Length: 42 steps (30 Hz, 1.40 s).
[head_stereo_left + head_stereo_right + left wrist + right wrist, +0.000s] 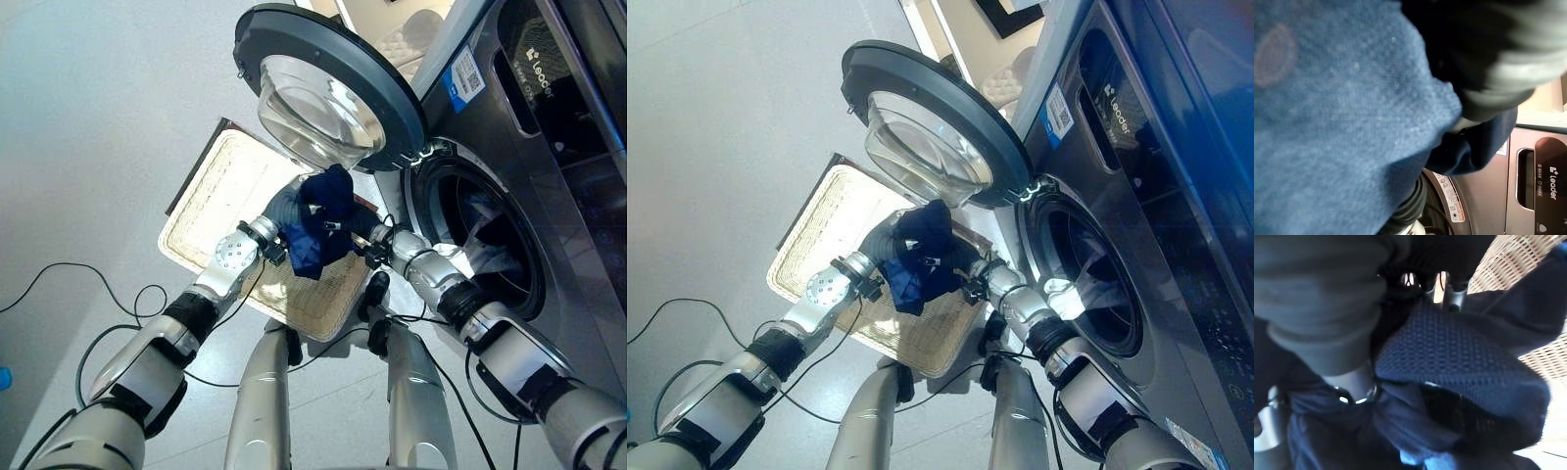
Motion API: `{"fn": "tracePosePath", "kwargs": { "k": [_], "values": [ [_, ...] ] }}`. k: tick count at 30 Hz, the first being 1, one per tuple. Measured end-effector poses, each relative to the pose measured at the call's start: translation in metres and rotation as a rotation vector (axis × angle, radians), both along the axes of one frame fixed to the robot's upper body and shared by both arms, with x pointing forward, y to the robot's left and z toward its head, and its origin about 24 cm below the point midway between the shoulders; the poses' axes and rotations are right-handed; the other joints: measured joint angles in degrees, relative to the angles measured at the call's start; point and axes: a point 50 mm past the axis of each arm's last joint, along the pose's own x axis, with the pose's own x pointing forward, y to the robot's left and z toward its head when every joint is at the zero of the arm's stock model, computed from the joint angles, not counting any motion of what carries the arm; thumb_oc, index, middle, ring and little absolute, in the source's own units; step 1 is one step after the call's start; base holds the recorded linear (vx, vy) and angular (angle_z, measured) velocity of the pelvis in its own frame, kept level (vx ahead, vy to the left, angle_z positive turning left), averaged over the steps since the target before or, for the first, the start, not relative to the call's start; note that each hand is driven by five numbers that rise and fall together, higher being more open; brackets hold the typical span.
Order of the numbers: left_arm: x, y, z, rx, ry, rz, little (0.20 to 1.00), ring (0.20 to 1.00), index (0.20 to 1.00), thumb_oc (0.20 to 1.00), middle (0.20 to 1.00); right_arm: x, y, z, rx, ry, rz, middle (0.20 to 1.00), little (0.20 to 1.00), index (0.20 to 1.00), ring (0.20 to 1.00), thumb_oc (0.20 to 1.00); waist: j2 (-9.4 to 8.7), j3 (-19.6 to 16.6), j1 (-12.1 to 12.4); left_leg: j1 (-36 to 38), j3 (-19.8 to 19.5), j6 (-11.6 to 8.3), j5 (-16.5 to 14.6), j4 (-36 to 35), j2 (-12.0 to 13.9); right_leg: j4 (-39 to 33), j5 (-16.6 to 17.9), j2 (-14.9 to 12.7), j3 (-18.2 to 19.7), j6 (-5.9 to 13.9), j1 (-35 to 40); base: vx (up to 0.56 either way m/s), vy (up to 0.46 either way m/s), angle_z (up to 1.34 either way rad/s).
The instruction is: Put the clothes into the washing machine.
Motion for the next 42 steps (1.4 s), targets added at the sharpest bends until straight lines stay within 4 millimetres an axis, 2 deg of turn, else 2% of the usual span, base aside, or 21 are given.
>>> {"fn": "tracePosePath", "kwargs": {
  "k": [1,2,3,7,10,13,16,20,21,23,24,26,29,33,38,42],
  "values": [
    [0.001,0.0,0.001,0.001,0.002,0.002,0.501,0.501,0.501,0.501,0.501,0.0,0.0,-0.001,0.014,0.004,-0.006,0.2,0.2,0.2,0.2,0.2,0.0,0.0,0.0,0.0,0.0,0.0,0.0,0.0,0.0,0.0,0.0,0.0,0.0,-0.01,0.0,0.0,0.0,0.0],
    [0.001,0.0,0.001,0.002,0.001,0.001,0.934,0.934,0.934,0.934,0.934,0.0,0.0,-0.002,0.026,0.01,-0.012,0.2,0.2,0.2,0.2,0.2,0.0,0.0,0.0,0.0,0.0,0.0,0.0,0.0,0.0,0.0,0.0,0.0,0.0,-0.01,0.0,0.0,0.0,0.0],
    [0.001,-0.002,0.002,0.0,0.0,-0.002,1.0,1.0,1.0,1.0,1.0,0.001,-0.001,-0.005,0.052,0.026,-0.039,0.2,0.2,0.2,0.2,0.2,0.0,0.0,0.0,0.0,0.1,0.0,0.0,0.0,0.0,0.0,0.0,0.0,0.0,-0.01,0.0,0.0,0.0,0.0],
    [0.0,-0.007,0.0,0.0,0.003,-0.012,1.0,1.0,1.0,1.0,1.0,0.004,-0.01,-0.013,0.143,0.083,-0.114,0.2,0.2,0.2,0.2,0.2,0.0,0.0,0.0,0.0,0.3,-0.01,0.0,0.0,0.0,-0.1,0.0,0.1,0.1,-0.03,0.0,0.0,0.0,0.0],
    [-0.002,-0.014,-0.004,0.017,0.003,-0.012,1.0,1.0,1.0,1.0,1.0,0.009,-0.032,-0.022,0.292,0.133,-0.275,0.2,0.2,0.2,0.2,0.2,0.01,0.0,0.0,0.0,0.9,-0.06,-0.1,0.0,0.1,-0.3,0.1,0.4,0.6,-0.07,-0.4,-0.02,0.031,-0.07],
    [-0.006,-0.026,-0.012,0.026,0.002,-0.015,1.0,1.0,1.0,1.0,1.0,0.008,-0.046,-0.028,0.402,0.149,-0.349,0.2,0.2,0.2,0.2,0.2,0.01,0.0,0.0,-0.1,1.6,-0.09,-0.1,-0.2,0.3,-1.1,0.7,0.6,1.2,-0.11,-1.0,-0.01,0.036,-0.16],
    [-0.011,-0.033,-0.023,0.017,-0.001,0.016,1.0,1.0,1.0,1.0,1.0,0.004,-0.059,-0.044,0.566,0.206,-0.43,0.2,0.2,0.2,0.2,0.2,0.37,0.1,-0.2,-0.2,2.6,-0.22,-0.3,-0.5,0.4,-1.9,1.0,1.3,2.2,0.13,-1.5,-0.01,0.057,-0.2],
    [-0.015,-0.02,-0.041,-0.019,0.009,0.13,1.0,1.0,1.0,1.0,1.0,-0.005,-0.081,-0.063,0.76,0.255,-0.537,0.2,0.2,0.2,0.2,0.2,1.48,0.3,-0.5,-0.1,3.4,-0.45,-0.4,-1.0,0.8,-2.5,1.3,2.2,3.3,-0.2,-2.2,0.0,0.072,-0.18],
    [-0.018,-0.012,-0.05,-0.04,0.013,0.187,1.0,1.0,1.0,1.0,1.0,-0.009,-0.091,-0.072,0.819,0.274,-0.593,0.2,0.2,0.2,0.2,0.2,2.0,0.3,-0.8,0.0,3.7,-0.48,-0.3,-1.4,0.9,-2.7,1.3,2.4,3.5,-0.21,-2.3,0.0,0.072,-0.07],
    [-0.019,-0.007,-0.055,-0.057,0.022,0.229,1.0,1.0,1.0,1.0,1.0,-0.013,-0.1,-0.079,0.855,0.289,-0.635,0.2,0.2,0.2,0.2,0.2,2.47,0.3,-1.1,0.0,3.8,-0.5,-0.3,-1.6,0.8,-2.9,1.4,2.5,3.6,-0.19,-2.4,0.01,0.066,-0.07],
    [-0.02,0.0,-0.058,-0.099,0.02,0.289,1.0,1.0,1.0,1.0,1.0,-0.016,-0.108,-0.083,0.935,0.291,-0.671,0.2,0.2,0.2,0.2,0.2,2.65,0.3,-1.5,0.1,4.3,-0.51,-0.3,-2.0,0.8,-3.2,1.7,2.6,4.0,-0.3,-2.7,0.02,0.061,-0.09],
    [-0.02,0.003,-0.057,-0.124,0.011,0.323,1.0,1.0,1.0,1.0,1.0,-0.019,-0.114,-0.088,0.983,0.293,-0.703,0.2,0.2,0.2,0.2,0.2,2.87,0.3,-1.5,0.2,4.5,-0.51,-0.3,-2.2,0.8,-3.4,1.9,2.6,4.1,-0.46,-2.7,0.01,0.048,-0.07],
    [-0.017,0.015,-0.048,-0.225,-0.045,0.458,1.0,1.0,1.0,1.0,1.0,-0.024,-0.13,-0.096,1.146,0.298,-0.82,0.2,0.2,0.2,0.2,0.2,3.14,0.3,-1.4,0.3,4.7,-0.5,-0.3,-2.3,0.6,-3.4,2.1,2.6,4.4,-0.43,-2.9,0.02,0.044,-0.03],
    [-0.018,0.027,-0.045,-0.309,-0.075,0.587,1.0,1.0,1.0,1.0,1.0,-0.024,-0.145,-0.092,1.363,0.256,-0.912,0.2,0.2,0.2,0.2,0.2,4.32,0.2,-1.2,0.5,4.7,-0.44,-0.2,-2.3,0.5,-3.0,2.1,2.4,4.5,-0.41,-2.8,0.0,0.0,0.0],
    [-0.02,0.031,-0.045,-0.359,-0.085,0.667,1.0,1.0,1.0,1.0,1.0,-0.019,-0.162,-0.079,1.529,0.188,-0.98,0.2,0.2,0.2,0.2,0.2,5.38,0.2,-1.0,0.5,4.7,-0.33,-0.1,-2.2,0.5,-2.8,2.0,2.2,4.6,-0.34,-2.9,0.01,-0.004,0.01],
    [-0.022,0.034,-0.038,-0.397,-0.115,0.697,1.0,1.0,1.0,1.0,1.0,-0.016,-0.204,-0.046,1.655,0.005,-1.044,0.2,0.2,0.2,0.2,0.2,6.42,0.2,0.3,-0.6,4.3,-0.28,0.0,-2.2,0.4,-2.8,1.9,2.0,4.2,-0.13,-3.7,0.02,-0.036,0.03]
  ]
}}
